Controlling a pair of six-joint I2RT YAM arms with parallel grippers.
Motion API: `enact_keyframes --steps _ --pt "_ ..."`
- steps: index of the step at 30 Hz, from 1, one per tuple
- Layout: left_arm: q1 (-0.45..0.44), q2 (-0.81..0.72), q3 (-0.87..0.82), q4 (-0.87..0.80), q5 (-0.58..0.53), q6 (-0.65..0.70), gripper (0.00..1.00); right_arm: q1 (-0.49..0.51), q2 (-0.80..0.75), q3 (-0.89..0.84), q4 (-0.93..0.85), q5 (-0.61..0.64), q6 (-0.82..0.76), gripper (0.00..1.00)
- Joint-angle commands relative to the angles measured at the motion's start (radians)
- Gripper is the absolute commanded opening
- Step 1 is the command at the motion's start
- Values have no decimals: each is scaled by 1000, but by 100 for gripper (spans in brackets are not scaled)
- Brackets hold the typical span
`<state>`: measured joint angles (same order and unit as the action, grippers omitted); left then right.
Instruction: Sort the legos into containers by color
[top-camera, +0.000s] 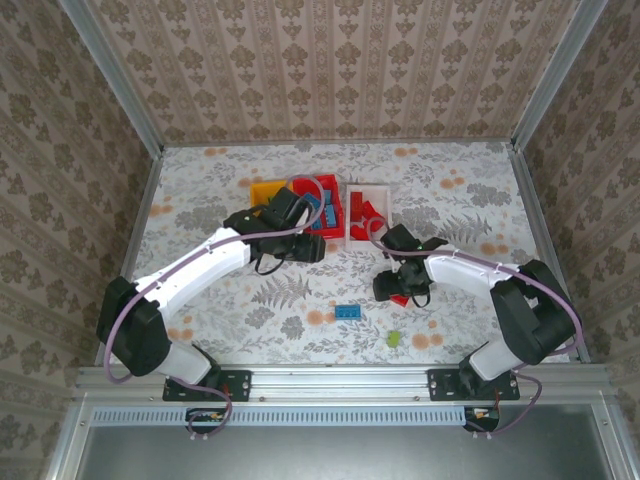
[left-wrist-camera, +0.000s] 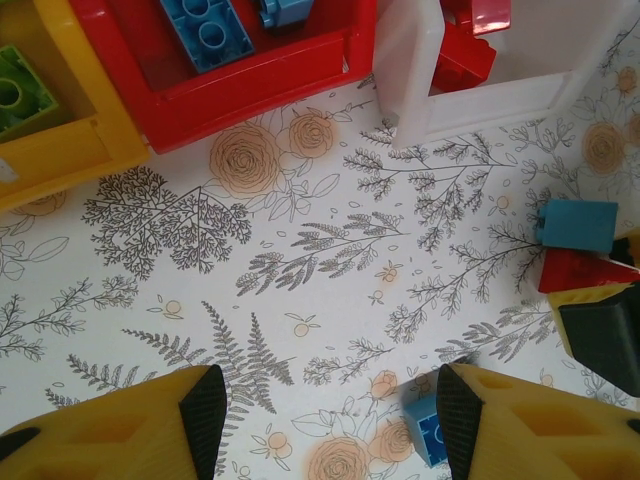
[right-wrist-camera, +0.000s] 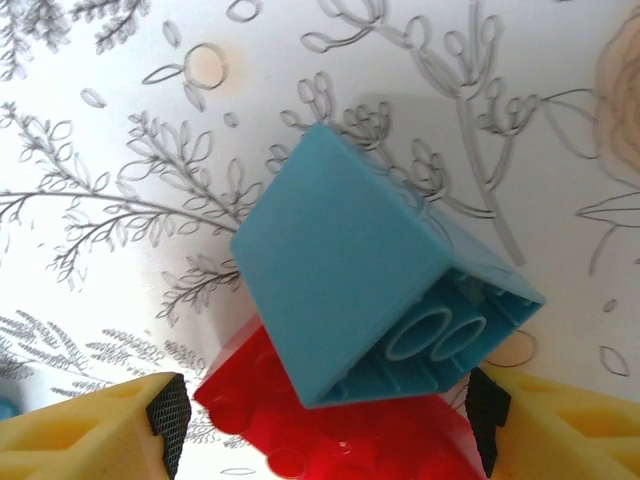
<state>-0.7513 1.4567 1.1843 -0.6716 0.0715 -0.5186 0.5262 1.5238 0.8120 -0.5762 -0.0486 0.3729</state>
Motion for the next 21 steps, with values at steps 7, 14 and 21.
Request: enact_keyframes --steps 7,14,21 --pt "-6 -95 -67 -4 -21 -37 61 104 -12 -23 -57 -45 87 63" --pt "-14 -146 -138 79 67 -50 61 116 73 22 -49 33 93 46" --pt "29 -248 -285 203 274 -113 62 134 99 46 -29 41 106 33"
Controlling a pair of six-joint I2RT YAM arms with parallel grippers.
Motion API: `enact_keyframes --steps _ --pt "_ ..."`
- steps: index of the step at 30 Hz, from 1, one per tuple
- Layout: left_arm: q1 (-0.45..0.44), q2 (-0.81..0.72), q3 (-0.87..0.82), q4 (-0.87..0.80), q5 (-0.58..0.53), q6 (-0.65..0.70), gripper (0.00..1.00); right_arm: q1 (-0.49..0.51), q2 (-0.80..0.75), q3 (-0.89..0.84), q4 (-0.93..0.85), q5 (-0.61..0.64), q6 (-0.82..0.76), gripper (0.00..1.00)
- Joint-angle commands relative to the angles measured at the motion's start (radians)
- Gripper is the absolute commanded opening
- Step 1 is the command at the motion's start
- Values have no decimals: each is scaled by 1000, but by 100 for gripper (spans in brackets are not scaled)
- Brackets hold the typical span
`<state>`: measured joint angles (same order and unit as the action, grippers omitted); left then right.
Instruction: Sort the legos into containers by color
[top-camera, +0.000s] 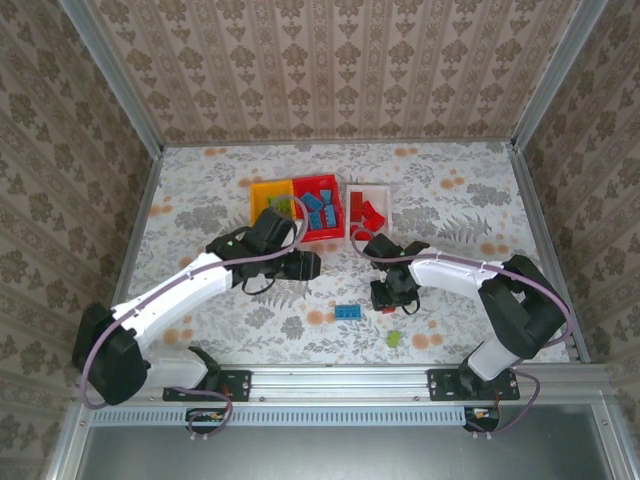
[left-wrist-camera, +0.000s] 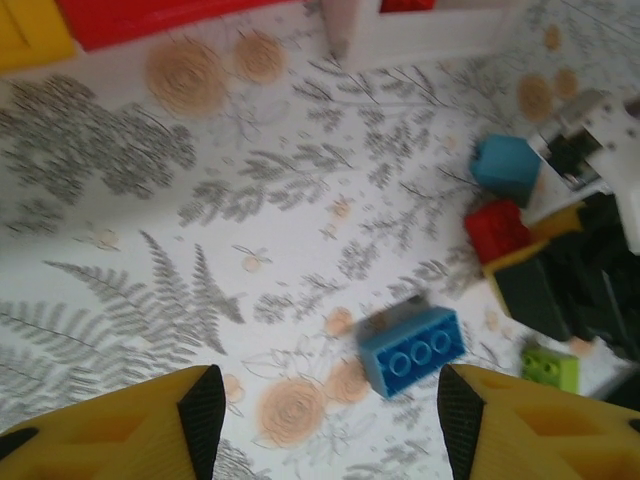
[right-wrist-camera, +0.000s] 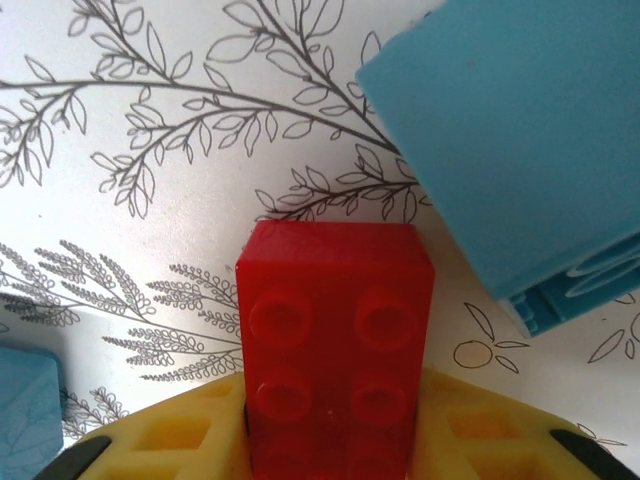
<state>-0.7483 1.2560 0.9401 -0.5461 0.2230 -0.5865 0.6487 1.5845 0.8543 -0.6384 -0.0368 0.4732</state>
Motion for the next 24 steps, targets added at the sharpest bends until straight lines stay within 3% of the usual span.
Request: enact_keyframes --steps 1,4,7,11,15,24 --pt "51 -66 -64 108 169 -57 62 18 26 5 29 29 7 32" --pt "154 -107 -154 247 355 -133 65 27 -36 3 14 21 17 28" --pt "208 -137 -194 279 403 -171 65 28 -104 25 -34 8 32 26" --pt "225 -144 -159 258 376 -179 66 -12 -187 113 -104 13 45 24" --pt "207 -106 -54 228 270 -166 66 -120 -201 231 -104 6 19 24" --pt "115 141 205 239 178 -112 66 -253 138 536 -24 13 -36 25"
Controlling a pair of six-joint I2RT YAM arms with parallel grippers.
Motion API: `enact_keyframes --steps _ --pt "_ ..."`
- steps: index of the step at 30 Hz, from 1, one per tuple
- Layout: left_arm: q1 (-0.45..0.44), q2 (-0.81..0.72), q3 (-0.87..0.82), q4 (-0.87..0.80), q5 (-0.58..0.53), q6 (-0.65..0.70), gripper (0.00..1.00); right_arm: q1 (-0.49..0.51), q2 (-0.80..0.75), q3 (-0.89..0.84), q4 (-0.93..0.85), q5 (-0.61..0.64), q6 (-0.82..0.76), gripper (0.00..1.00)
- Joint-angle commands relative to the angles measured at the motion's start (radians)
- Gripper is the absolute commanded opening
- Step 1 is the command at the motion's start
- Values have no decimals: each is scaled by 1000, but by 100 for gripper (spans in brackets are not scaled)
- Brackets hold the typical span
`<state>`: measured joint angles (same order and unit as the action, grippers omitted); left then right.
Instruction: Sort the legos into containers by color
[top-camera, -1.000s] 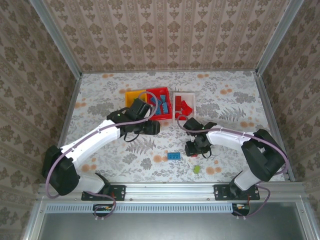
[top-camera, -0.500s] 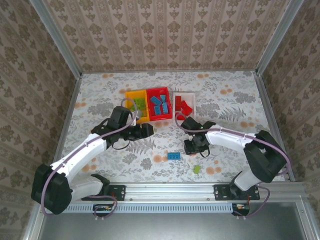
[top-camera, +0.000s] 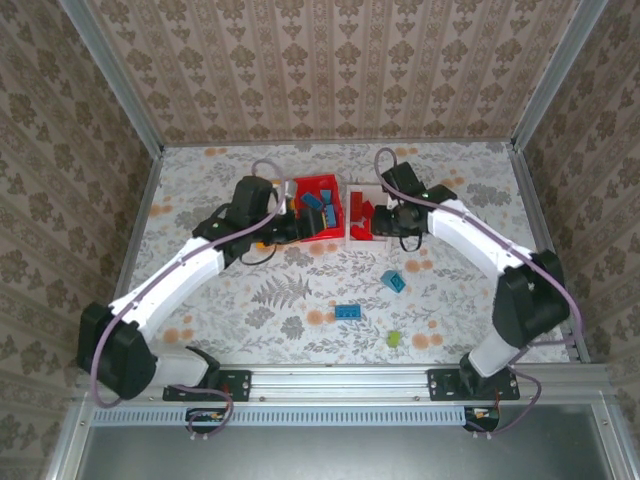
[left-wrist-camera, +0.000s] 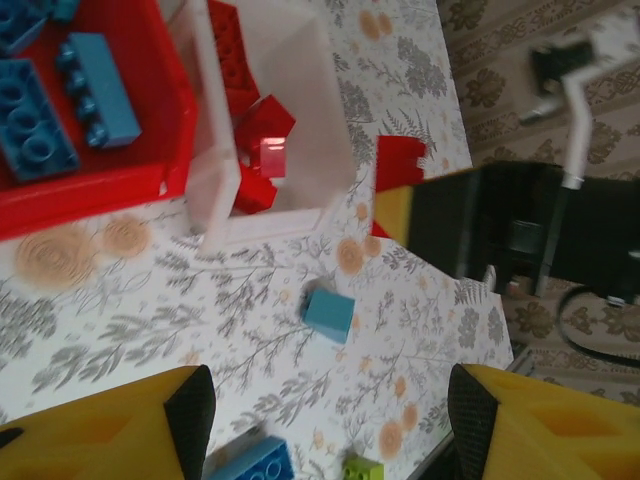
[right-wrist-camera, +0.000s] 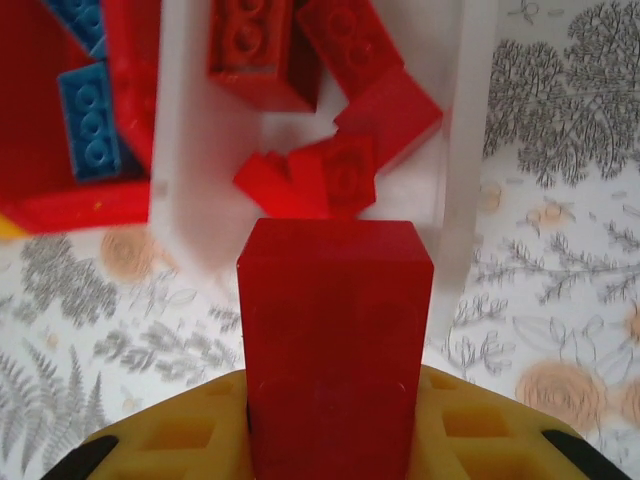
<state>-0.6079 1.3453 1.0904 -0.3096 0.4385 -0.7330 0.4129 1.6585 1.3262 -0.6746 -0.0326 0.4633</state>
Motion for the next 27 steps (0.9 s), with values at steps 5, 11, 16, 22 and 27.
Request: enact_keyframes --steps 5,11,16,22,27 --pt "-84 166 170 -32 -72 83 66 -40 223 229 -5 2 -26 26" --pt "-146 255 237 -97 -79 188 65 -51 317 334 -38 -6 -11 46" --pt "-193 272 252 -176 -94 298 64 -52 294 354 -54 -7 -20 55" --pt "-264 270 272 -282 -96 440 63 -52 148 317 -62 26 -29 54" --pt "-391 331 331 -375 -108 580 63 -81 -42 161 -49 52 -30 54"
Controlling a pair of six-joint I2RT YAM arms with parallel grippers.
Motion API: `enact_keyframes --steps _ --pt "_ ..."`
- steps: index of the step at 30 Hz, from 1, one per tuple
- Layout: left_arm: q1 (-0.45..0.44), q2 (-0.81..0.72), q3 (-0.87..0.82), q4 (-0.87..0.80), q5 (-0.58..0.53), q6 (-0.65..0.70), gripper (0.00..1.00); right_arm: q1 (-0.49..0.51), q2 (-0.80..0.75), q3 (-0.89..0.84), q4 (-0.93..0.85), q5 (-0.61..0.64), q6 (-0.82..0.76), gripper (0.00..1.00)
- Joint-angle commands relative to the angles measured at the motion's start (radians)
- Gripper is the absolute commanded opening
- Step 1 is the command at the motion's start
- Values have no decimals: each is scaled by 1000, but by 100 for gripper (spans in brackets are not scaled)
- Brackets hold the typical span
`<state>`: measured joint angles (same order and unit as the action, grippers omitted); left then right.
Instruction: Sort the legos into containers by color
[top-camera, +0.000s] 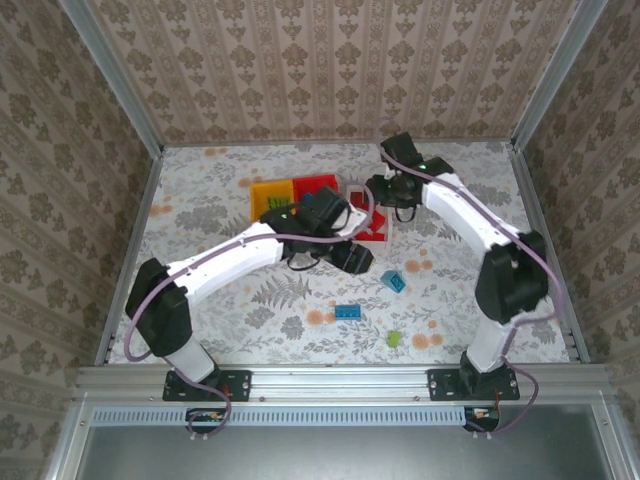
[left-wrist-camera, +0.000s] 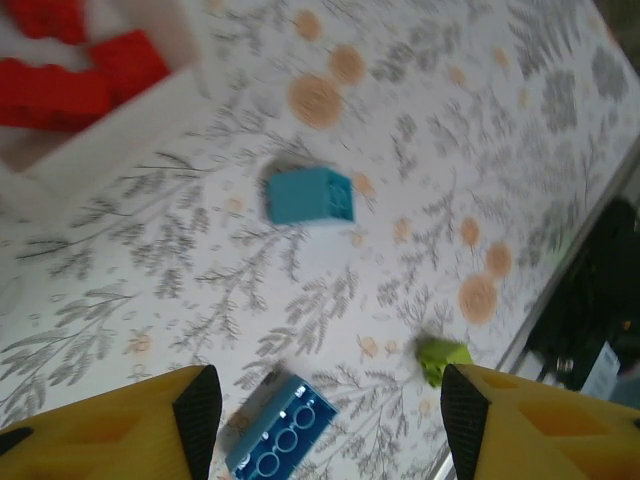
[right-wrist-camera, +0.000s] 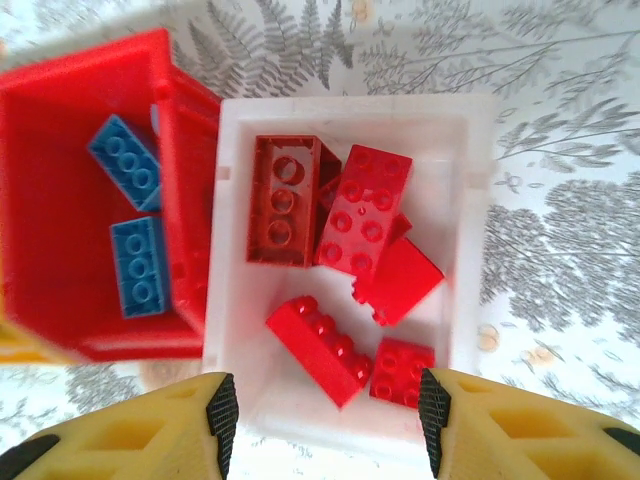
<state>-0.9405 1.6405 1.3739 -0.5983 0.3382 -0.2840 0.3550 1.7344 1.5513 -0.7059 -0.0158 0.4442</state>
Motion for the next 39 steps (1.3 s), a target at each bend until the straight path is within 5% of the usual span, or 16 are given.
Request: enact_keyframes --steps 1,11,26,39 --pt "-92 57 66 -109 -22 162 64 -36 -164 -114 -11 34 -3 54" --pt "-361 249 204 -218 -120 230 68 -164 -606 -444 -59 34 66 65" --pt "-407 513 410 -417 -215 -95 73 -212 -752 -444 -95 -22 62 71" --pt "-414 614 472 -427 -196 -166 68 -219 -815 -496 -66 -63 61 72"
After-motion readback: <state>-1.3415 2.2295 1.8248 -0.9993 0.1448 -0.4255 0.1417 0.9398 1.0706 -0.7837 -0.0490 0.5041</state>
